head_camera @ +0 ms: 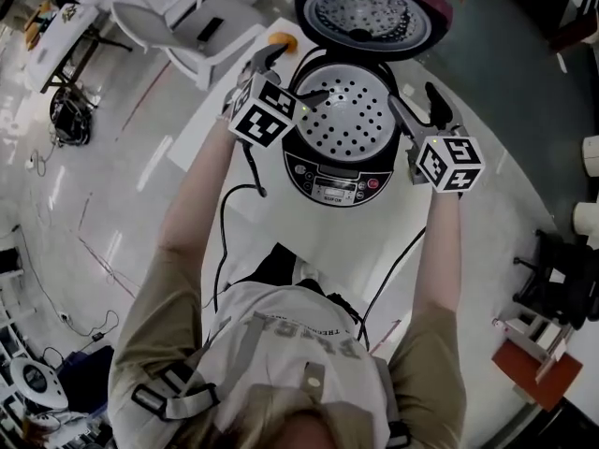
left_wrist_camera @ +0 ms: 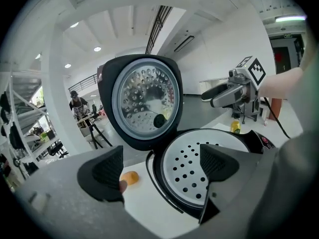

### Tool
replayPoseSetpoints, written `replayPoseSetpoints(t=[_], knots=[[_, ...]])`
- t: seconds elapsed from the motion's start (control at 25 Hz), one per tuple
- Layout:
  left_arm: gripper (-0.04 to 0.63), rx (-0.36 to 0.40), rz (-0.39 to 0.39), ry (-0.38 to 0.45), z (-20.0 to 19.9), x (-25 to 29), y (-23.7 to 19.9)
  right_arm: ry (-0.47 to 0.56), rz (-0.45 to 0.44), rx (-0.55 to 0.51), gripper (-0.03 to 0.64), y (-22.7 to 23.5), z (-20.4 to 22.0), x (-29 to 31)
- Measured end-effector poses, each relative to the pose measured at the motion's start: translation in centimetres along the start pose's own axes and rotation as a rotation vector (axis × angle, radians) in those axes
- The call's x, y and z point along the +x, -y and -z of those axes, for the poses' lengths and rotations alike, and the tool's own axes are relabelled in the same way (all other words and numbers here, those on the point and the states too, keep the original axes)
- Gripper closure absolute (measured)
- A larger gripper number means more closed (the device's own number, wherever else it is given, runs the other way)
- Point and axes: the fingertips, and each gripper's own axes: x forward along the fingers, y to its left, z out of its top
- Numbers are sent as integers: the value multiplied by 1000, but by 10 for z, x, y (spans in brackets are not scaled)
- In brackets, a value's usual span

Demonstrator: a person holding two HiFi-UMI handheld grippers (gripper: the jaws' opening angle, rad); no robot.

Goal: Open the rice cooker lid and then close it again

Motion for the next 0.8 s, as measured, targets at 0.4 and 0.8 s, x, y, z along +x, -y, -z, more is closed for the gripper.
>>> replayPoseSetpoints(t=[0.4,0.8], knots=[[101,8,11,-6,-5,33,-32,-15,43,33,252,35,-7,34],[100,52,-2,-9,-18,52,-64,-42,32,-23,242,57,-26,62]])
